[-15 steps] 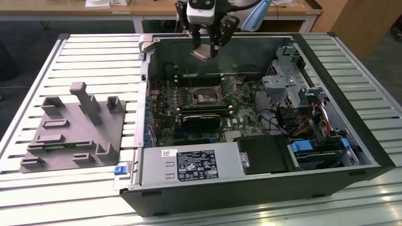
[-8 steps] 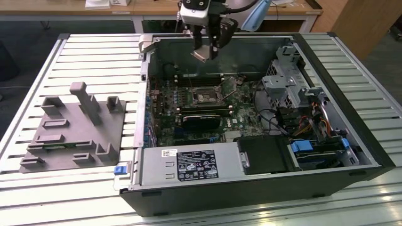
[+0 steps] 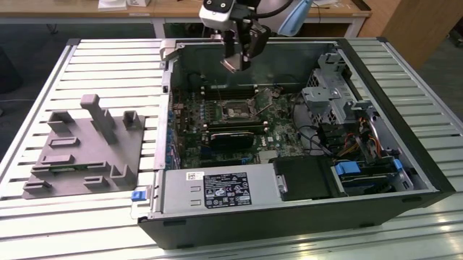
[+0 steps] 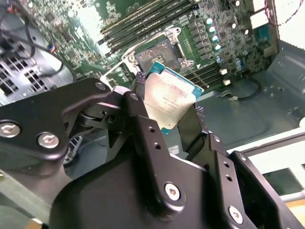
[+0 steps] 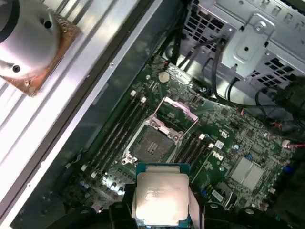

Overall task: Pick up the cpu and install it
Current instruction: 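Place the cpu into insertion slot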

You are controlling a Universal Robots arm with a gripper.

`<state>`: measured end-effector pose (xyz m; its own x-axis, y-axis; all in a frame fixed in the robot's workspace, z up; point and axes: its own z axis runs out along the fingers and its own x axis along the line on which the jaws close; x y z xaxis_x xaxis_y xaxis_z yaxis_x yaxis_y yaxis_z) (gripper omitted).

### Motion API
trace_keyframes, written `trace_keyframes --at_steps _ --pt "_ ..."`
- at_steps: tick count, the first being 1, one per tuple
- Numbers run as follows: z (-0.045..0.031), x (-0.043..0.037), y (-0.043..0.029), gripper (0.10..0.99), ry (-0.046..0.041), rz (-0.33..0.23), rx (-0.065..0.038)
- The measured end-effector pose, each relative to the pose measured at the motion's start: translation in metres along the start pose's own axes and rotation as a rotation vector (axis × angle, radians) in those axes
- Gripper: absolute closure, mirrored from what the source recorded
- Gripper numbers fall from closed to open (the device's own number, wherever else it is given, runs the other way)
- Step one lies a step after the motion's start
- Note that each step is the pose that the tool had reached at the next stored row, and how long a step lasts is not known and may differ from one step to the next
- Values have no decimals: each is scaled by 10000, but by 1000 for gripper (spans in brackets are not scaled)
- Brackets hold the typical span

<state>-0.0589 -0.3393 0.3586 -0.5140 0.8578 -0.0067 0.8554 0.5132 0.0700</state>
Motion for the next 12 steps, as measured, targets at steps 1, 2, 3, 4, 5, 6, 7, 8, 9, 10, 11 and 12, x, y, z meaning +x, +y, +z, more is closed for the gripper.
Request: trace_keyframes --at_steps 1,2,3,4,5,6,7,8,9,10,11,12 --pt "4 0 0 561 -13 178 1" --pt "9 0 -1 561 -25 359 2" --pt "14 0 -1 561 -38 537 4" --pt "18 0 -1 561 -50 718 4" --pt "23 0 -2 561 -63 913 5" --pt "40 0 -3 561 -113 1615 10" --pt "46 0 -4 561 -131 1875 12" --pt "50 0 -4 561 -144 2054 14" --pt "55 0 -4 561 -157 2239 15" --pt "59 0 -4 561 -169 2418 16" --pt "64 0 -5 561 -183 2615 17" --pt "68 1 -5 561 -195 2794 18"
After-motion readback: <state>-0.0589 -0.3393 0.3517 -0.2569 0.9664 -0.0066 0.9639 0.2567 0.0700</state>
